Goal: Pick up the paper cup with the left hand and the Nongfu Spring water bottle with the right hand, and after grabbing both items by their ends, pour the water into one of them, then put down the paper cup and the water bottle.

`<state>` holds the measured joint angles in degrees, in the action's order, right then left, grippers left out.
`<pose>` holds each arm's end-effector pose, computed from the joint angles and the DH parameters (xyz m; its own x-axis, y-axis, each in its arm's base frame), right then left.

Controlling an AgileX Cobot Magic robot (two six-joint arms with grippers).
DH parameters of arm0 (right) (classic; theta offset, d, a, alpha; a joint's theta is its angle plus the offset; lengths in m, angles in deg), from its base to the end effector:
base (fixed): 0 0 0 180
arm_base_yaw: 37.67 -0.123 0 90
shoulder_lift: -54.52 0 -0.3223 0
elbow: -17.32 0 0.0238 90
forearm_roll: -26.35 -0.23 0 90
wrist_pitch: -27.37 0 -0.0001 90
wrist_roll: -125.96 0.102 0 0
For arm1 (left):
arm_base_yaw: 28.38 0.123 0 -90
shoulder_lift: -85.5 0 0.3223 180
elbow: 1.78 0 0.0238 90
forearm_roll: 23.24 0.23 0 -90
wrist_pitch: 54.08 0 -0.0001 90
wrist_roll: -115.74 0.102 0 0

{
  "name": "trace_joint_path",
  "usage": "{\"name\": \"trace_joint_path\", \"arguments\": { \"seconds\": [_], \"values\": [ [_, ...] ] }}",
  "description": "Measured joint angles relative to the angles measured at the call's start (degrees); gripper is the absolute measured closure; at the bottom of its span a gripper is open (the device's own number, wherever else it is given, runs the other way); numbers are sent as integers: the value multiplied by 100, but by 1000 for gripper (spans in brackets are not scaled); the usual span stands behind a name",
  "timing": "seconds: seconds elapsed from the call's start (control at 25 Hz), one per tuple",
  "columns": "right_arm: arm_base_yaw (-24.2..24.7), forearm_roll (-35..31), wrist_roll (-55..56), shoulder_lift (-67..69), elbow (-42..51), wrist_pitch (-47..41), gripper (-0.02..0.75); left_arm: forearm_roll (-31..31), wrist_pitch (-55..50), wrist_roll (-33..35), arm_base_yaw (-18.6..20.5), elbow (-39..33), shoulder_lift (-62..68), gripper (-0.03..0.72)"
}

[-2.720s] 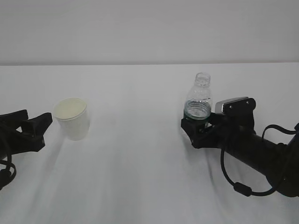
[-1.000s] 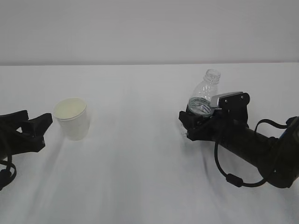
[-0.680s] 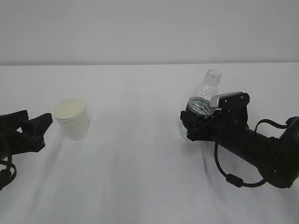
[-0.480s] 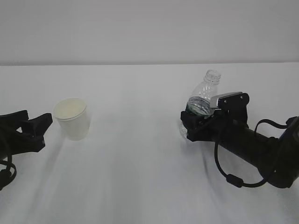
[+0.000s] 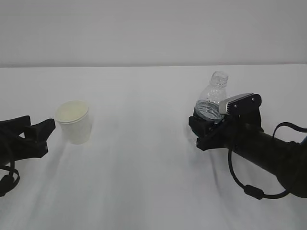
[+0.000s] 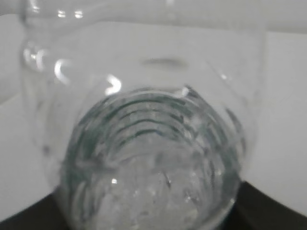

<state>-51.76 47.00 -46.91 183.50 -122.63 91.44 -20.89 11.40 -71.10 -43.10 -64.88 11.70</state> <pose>0.3438 0.1196 0.1247 -0.2546 -0.1019 -0.9617 -0.5361 0.8425 0.0527 0.2456 -0.0685 0.1864 -0.2596 -0.0374 -0.9650 0.2638 0.9585 -0.1081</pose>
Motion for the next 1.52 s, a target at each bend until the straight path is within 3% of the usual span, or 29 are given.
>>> {"name": "trace_joint_path", "arguments": {
  "seconds": [0.44, 0.76, 1.16, 1.52],
  "values": [
    [0, -315, -230, -1000, 889, -8, 339, 193, 9, 0, 0, 438, 608, 226],
    [0, -342, -243, -1031, 1117, -13, 339, 1027, 9, 0, 0, 451, 659, 21],
    [0, -342, -246, -1306, 1181, -13, 339, 470, 9, 0, 0, 515, 784, 0],
    [0, -342, -256, -1542, 1246, -13, 339, 373, 9, 0, 0, 653, 1374, -1]
  ]
}}
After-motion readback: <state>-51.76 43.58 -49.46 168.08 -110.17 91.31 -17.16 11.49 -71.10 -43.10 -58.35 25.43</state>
